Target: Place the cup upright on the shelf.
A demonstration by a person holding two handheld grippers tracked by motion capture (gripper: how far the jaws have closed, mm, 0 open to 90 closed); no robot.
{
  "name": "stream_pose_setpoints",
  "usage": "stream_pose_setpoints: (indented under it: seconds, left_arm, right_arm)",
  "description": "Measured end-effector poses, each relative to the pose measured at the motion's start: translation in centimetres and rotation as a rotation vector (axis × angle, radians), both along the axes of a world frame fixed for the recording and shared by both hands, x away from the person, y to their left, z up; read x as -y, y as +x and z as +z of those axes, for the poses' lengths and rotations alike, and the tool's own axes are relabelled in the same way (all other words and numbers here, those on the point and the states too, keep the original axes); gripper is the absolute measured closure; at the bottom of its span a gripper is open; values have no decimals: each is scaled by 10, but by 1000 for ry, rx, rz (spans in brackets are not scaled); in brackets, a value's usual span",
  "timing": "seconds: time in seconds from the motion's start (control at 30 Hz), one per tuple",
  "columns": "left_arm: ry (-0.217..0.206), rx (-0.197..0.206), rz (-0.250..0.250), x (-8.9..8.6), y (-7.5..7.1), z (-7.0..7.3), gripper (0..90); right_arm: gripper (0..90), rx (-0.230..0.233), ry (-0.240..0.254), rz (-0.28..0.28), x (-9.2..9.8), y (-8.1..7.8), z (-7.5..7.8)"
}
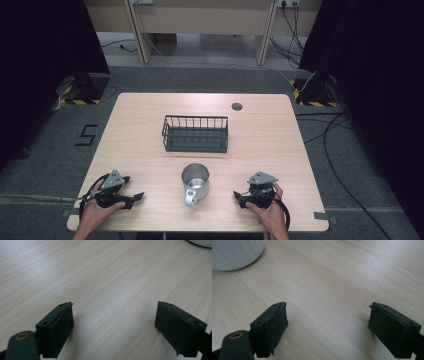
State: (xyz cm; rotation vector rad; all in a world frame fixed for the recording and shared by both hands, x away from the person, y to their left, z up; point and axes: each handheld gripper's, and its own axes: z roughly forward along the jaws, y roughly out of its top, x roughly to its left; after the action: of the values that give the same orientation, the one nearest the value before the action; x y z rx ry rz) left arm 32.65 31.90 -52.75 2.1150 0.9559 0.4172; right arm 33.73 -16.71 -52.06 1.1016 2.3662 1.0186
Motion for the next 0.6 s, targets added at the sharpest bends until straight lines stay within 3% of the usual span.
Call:
stream_pose_setpoints:
  seconds: [0.43,0.6]
  left_arm:
    - [0,-1,-1,0,0,0,145]
    - [-2,-1,-3,0,0,0,146]
  right_arm:
    - [172,54,55,39,-7,-4,17]
    - [178,96,98,75,-14,-7,34]
